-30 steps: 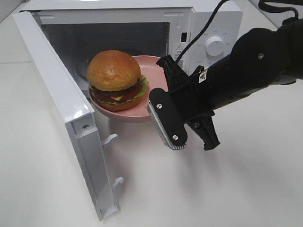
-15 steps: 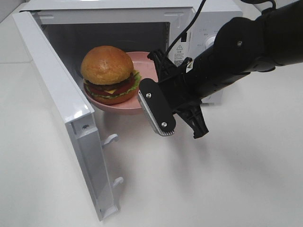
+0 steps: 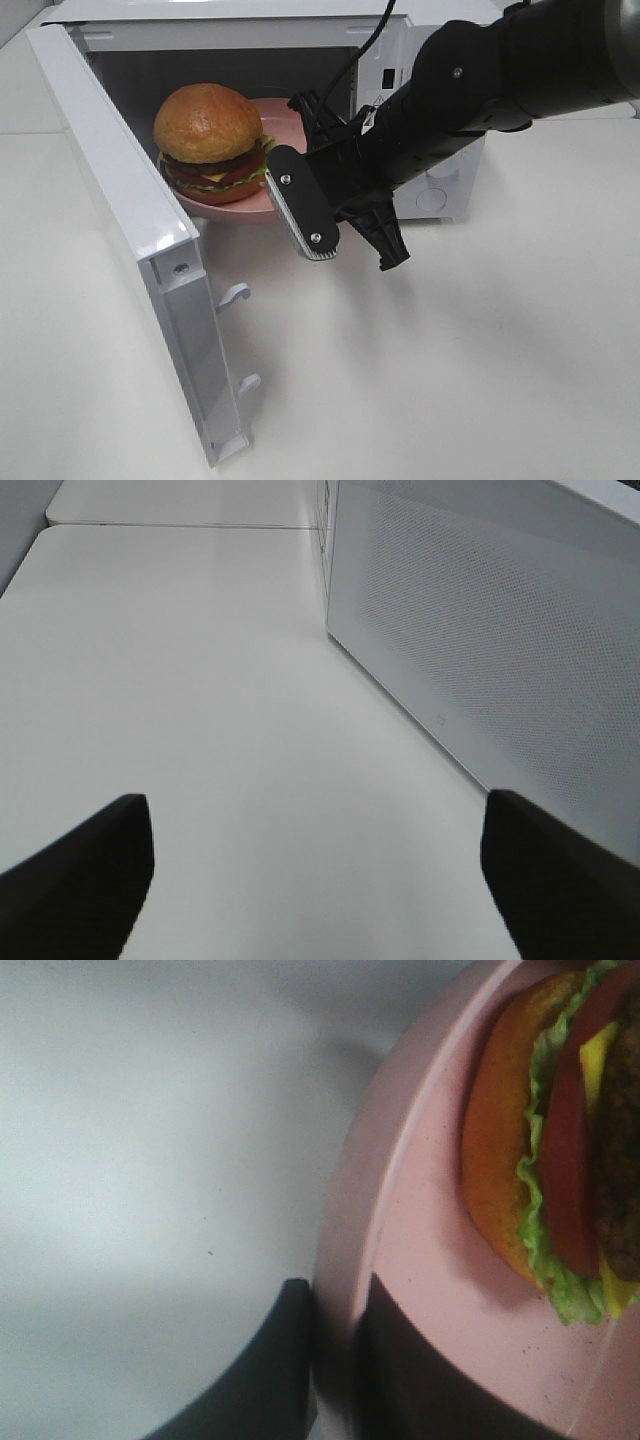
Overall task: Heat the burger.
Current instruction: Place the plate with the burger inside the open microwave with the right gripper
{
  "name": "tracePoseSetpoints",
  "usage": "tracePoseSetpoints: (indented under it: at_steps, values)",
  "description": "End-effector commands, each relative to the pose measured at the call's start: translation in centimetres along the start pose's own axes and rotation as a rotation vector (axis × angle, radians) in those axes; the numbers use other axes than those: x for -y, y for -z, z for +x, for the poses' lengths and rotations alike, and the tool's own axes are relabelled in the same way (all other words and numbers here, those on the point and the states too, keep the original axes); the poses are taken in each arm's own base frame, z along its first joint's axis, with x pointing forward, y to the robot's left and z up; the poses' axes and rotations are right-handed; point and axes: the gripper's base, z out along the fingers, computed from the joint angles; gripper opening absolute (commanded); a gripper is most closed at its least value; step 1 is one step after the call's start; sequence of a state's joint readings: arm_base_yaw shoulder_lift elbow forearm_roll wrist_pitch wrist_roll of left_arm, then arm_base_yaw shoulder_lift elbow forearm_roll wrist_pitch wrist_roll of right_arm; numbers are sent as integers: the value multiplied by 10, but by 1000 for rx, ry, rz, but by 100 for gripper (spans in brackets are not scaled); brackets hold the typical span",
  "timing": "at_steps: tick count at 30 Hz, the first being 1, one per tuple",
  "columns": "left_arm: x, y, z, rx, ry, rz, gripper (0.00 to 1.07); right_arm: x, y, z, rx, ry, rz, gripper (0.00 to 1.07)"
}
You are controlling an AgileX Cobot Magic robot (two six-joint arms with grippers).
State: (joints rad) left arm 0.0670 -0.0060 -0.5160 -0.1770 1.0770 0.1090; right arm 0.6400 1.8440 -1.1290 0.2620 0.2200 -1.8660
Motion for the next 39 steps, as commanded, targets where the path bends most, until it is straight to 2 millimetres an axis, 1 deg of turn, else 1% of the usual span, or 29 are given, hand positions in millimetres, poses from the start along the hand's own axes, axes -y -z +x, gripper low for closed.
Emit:
tracePoseSetpoints:
  at_steps: [1, 5, 12, 13, 25, 30, 32, 35, 37, 39]
  values:
    - [1, 2, 1, 21, 1, 6, 82, 15, 1, 2, -11, -27, 74, 0]
    - [1, 2, 1, 21, 1, 6, 82, 22, -9, 2, -7, -55, 74, 0]
    - [1, 2, 1, 21, 1, 6, 82, 29, -17, 3, -7, -54, 84, 0]
    - [1, 2, 1, 21, 1, 6, 82, 30, -21, 3, -6, -54, 80, 0]
    - [1, 2, 1, 21, 1, 5, 82, 43, -38, 5, -5, -87, 100, 0]
    - [1, 2, 1, 21, 1, 5, 82, 50, -47, 6, -9, -94, 111, 0]
    - [1, 2, 1, 21, 1, 5, 82, 55, -54, 8, -18, -122, 117, 0]
    - [1, 2, 1, 21, 1, 5, 82, 57, -55, 8, -20, -128, 123, 0]
    - [1, 2, 1, 21, 1, 3, 82, 64, -59, 9, -26, -135, 130, 0]
    - [1, 2, 1, 21, 1, 3, 82, 64, -61, 10, -29, -128, 125, 0]
